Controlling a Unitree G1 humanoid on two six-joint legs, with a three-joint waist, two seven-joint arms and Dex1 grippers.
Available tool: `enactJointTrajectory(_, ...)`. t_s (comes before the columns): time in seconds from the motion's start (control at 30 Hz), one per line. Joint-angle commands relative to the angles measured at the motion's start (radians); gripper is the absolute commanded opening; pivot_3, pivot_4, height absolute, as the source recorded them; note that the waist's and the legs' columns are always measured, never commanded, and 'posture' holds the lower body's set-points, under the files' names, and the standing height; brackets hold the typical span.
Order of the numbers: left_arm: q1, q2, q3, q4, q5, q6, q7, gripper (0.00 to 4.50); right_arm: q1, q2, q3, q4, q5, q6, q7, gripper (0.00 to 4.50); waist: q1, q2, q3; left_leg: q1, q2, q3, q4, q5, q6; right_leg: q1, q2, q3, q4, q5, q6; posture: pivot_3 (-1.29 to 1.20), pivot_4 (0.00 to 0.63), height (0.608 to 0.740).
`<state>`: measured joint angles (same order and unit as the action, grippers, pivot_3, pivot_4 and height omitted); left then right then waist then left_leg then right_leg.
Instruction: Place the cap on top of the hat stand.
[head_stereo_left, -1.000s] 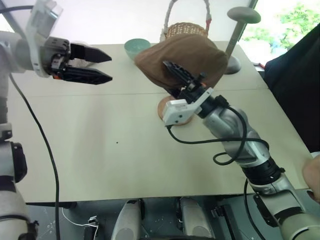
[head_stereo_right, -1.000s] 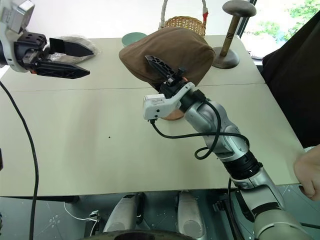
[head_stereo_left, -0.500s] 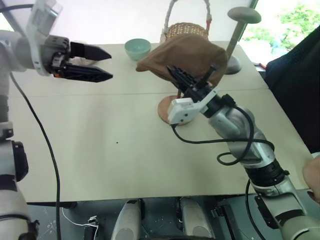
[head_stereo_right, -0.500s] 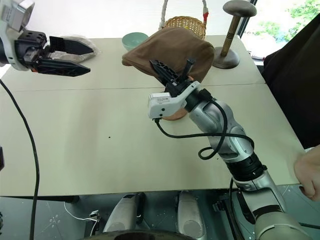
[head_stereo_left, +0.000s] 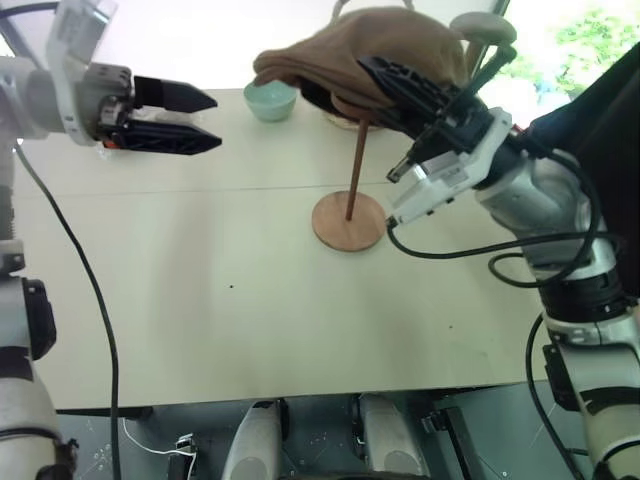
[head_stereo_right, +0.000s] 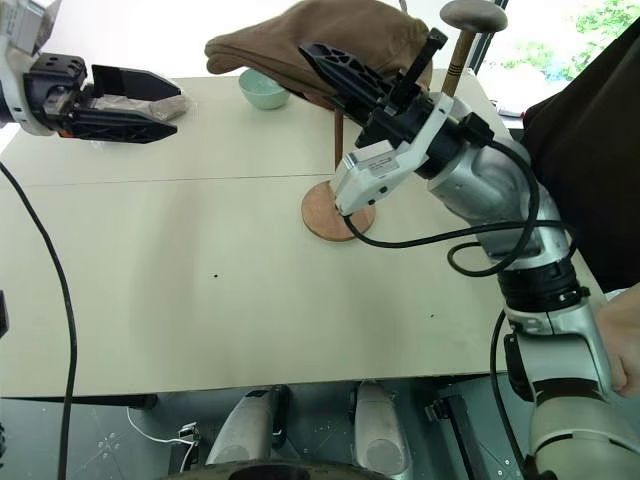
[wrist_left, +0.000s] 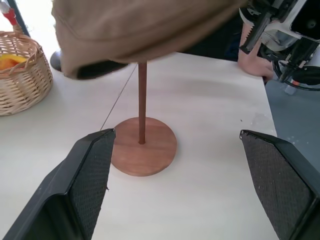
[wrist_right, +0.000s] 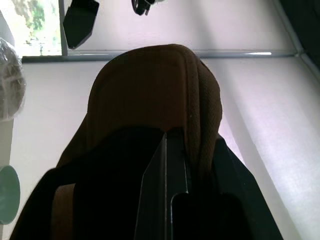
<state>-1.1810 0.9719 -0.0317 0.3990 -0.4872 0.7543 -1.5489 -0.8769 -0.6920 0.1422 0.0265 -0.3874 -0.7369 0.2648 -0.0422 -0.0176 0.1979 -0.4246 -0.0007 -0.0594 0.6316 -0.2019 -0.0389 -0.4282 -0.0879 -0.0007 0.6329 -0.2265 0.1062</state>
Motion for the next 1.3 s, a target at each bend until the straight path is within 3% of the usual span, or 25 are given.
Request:
enactJointTrajectory(0.03,-0.032,0.028,0.047,-0.010,0.002,-0.015,0.012,4.20,-0.086,-0.020,0.001,0.124,0.111,-0.191,0.024,0.05,-0.003,0.000,0.000,0.000,0.000,0.000,0.000,0.000,0.000,0.000,0.000,0.000,0.000,0.000,0.000,0.00,0.150,0.740)
enactJointTrajectory(0.33,0.014,0.074,0.098,-0.072,-0.024,0.019,0.039,4.20,-0.153,-0.034,0.065,0.493,0.184,-0.630,0.048,0.05,-0.005,0.000,0.000,0.001,0.000,0.000,-0.001,0.000,0.000,0.000,0.000,0.000,0.000,0.000,0.000,0.00,0.150,0.740)
enactJointTrajectory(0.57,0.006,0.072,0.103,-0.095,-0.035,0.051,0.065,4.20,-0.136,-0.008,0.126,0.625,0.217,-0.568,0.123,0.05,-0.004,0.000,0.000,0.001,0.000,0.000,0.000,0.000,0.000,0.000,0.000,0.001,0.001,0.000,0.000,0.00,0.150,0.740)
enactJointTrajectory(0.63,0.004,0.070,0.099,-0.096,-0.035,0.053,0.067,4.20,-0.119,-0.018,0.116,0.611,0.225,-0.495,0.152,0.85,-0.003,0.000,0.000,0.001,0.000,0.000,-0.001,0.000,0.000,0.000,0.000,0.001,0.001,0.000,0.000,0.00,0.150,0.740)
enactJointTrajectory(0.7,-0.005,0.062,0.092,-0.084,-0.032,0.049,0.068,4.20,-0.083,-0.041,0.089,0.563,0.219,-0.420,0.165,1.66,-0.002,0.000,0.000,0.001,0.000,0.000,-0.001,0.000,0.000,0.000,0.000,0.001,0.001,0.000,0.000,0.00,0.150,0.740)
enactJointTrajectory(0.83,-0.029,0.034,0.073,-0.047,-0.021,0.027,0.063,4.20,0.042,-0.111,0.018,0.383,0.202,-0.303,0.175,3.76,0.005,0.000,0.000,0.001,0.000,0.000,0.000,0.000,0.000,0.000,0.000,0.001,0.000,0.000,0.000,0.00,0.150,0.740)
enactJointTrajectory(1.07,-0.088,-0.038,0.039,0.051,0.011,-0.032,0.034,4.20,0.352,-0.171,-0.140,-0.059,0.181,0.017,0.186,3.76,-0.001,0.000,0.000,0.002,0.000,0.000,0.000,0.000,0.000,0.001,0.001,0.001,0.002,0.000,0.000,0.00,0.150,0.740)
enactJointTrajectory(1.3,-0.135,-0.096,0.010,0.099,0.032,-0.064,-0.013,4.20,0.475,-0.047,-0.181,-0.388,-0.015,0.314,0.149,3.76,-0.001,0.000,0.000,0.003,0.000,0.000,0.001,0.000,0.000,0.001,0.001,0.002,0.003,0.000,0.000,0.00,0.150,0.740)
